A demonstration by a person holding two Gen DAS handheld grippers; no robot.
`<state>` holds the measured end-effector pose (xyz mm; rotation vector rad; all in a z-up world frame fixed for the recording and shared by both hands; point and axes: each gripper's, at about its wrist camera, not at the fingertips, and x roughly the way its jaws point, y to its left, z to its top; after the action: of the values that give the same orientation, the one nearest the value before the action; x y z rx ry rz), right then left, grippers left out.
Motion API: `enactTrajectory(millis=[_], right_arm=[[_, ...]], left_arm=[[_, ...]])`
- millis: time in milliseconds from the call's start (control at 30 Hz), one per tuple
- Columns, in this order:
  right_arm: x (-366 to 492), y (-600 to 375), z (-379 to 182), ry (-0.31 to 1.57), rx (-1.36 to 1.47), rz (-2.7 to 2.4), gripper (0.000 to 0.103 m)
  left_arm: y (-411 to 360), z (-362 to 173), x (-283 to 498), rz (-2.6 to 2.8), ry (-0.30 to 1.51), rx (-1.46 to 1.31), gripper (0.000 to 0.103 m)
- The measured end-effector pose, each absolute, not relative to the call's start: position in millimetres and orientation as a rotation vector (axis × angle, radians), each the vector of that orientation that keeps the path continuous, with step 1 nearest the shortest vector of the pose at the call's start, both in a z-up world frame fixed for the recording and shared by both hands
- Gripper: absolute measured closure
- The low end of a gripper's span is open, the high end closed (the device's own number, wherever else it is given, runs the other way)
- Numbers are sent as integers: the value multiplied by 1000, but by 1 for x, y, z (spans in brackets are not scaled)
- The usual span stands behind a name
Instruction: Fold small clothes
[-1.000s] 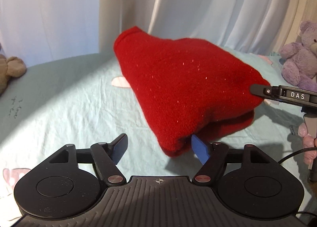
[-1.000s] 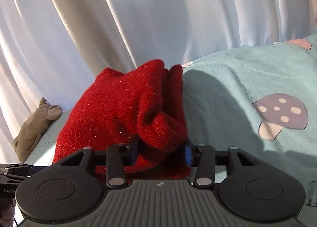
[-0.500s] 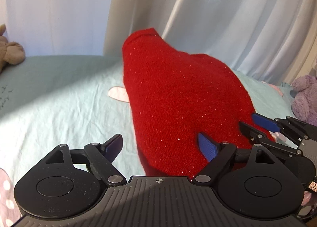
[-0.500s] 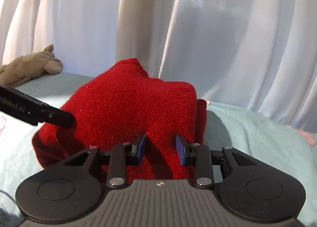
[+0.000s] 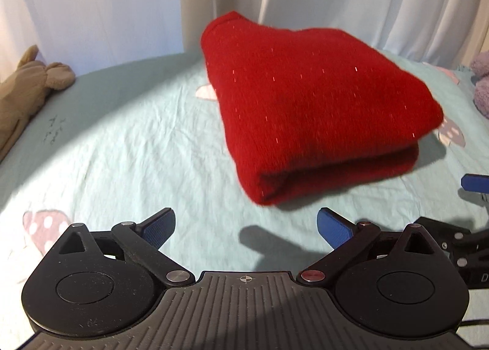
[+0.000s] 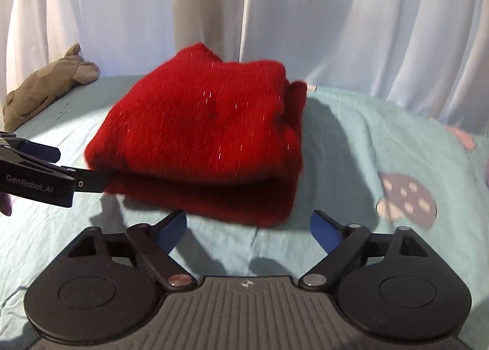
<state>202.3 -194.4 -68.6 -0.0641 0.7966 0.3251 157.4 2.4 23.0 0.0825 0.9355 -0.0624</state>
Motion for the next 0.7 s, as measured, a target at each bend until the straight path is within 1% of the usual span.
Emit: enactTrajectory(millis=[100, 200, 267, 367, 433, 600, 700], right_arm=[[171, -195, -76, 905, -54, 330, 4], [148, -200, -77, 994, 15, 361, 4], [136, -199, -69, 987, 26, 371, 4], [126, -192, -48, 897, -59, 365, 4], [127, -188, -37, 879, -88, 360, 4], [148, -182, -25, 1022, -80, 340, 4], [151, -177, -20, 1026, -130, 266, 4]], left_arm=[[-1, 23, 131, -72, 980, 61, 2], [1, 31, 113, -94, 1012, 37, 1], [-1, 40, 107, -91, 1007, 50, 1], [-6, 54, 102, -58, 962, 88, 0], [-8, 62, 103, -44, 934, 89, 0], [-8, 68, 109, -22, 939, 88, 0], [-10, 68, 109, -20, 947, 100, 0]])
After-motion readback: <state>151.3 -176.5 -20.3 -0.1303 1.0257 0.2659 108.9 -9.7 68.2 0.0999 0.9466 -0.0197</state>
